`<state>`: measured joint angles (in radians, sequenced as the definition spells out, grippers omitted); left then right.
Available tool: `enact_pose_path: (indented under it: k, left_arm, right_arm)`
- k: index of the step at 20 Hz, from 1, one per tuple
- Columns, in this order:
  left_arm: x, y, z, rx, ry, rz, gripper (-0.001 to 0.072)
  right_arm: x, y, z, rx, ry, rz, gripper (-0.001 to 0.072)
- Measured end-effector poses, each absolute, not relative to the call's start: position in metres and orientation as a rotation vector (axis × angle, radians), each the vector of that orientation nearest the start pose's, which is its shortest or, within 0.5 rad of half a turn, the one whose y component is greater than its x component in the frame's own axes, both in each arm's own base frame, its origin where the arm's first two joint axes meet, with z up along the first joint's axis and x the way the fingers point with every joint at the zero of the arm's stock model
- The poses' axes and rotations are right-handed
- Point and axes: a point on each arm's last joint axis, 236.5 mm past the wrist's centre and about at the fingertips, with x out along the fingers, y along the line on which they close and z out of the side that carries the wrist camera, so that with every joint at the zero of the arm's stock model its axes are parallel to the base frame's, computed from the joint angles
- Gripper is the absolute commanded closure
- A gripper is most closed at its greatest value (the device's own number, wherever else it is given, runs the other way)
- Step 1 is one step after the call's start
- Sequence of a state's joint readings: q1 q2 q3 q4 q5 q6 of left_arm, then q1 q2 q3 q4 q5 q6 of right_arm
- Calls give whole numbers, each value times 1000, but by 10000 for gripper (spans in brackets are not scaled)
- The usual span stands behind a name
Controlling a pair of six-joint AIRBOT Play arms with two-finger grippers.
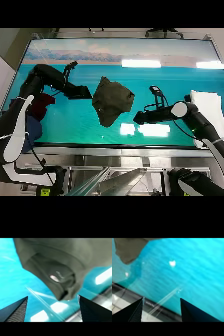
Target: Fold the shirts.
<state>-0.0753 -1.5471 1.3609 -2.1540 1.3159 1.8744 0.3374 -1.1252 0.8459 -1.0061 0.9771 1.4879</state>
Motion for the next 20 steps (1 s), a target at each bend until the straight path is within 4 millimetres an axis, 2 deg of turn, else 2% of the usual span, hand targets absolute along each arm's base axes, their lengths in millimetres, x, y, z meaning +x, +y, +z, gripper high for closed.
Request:
enact_pose_path:
  k: [3,6,9,13,14,15,16,17,20]
  left_arm:
    - [408,-145,-37,-286,1348,-560,21]
    - [428,-151,-61,-320,1309,-567,22]
    - [451,-165,-74,-316,1285,-599,22]
    - [475,-191,-82,-286,1262,-652,23]
    - [479,-198,-84,-278,1259,-668,76]
    - [481,-204,-85,-274,1261,-683,246]
    - [482,-208,-86,-269,1266,-697,385]
    - [484,-211,-87,-263,1270,-711,417]
    - [485,-215,-89,-260,1285,-735,420]
  right_arm:
    - [318,218,-26,293,1257,534,211]
    - [335,225,-44,288,1261,543,211]
    - [336,247,-58,302,1274,616,211]
    - [327,284,-74,351,1298,692,211]
    - [324,292,-79,364,1305,700,211]
    - [321,300,-85,373,1312,708,212]
    - [319,307,-89,388,1319,717,211]
    - [317,314,-92,404,1323,727,212]
    - [319,331,-96,466,1300,742,212]
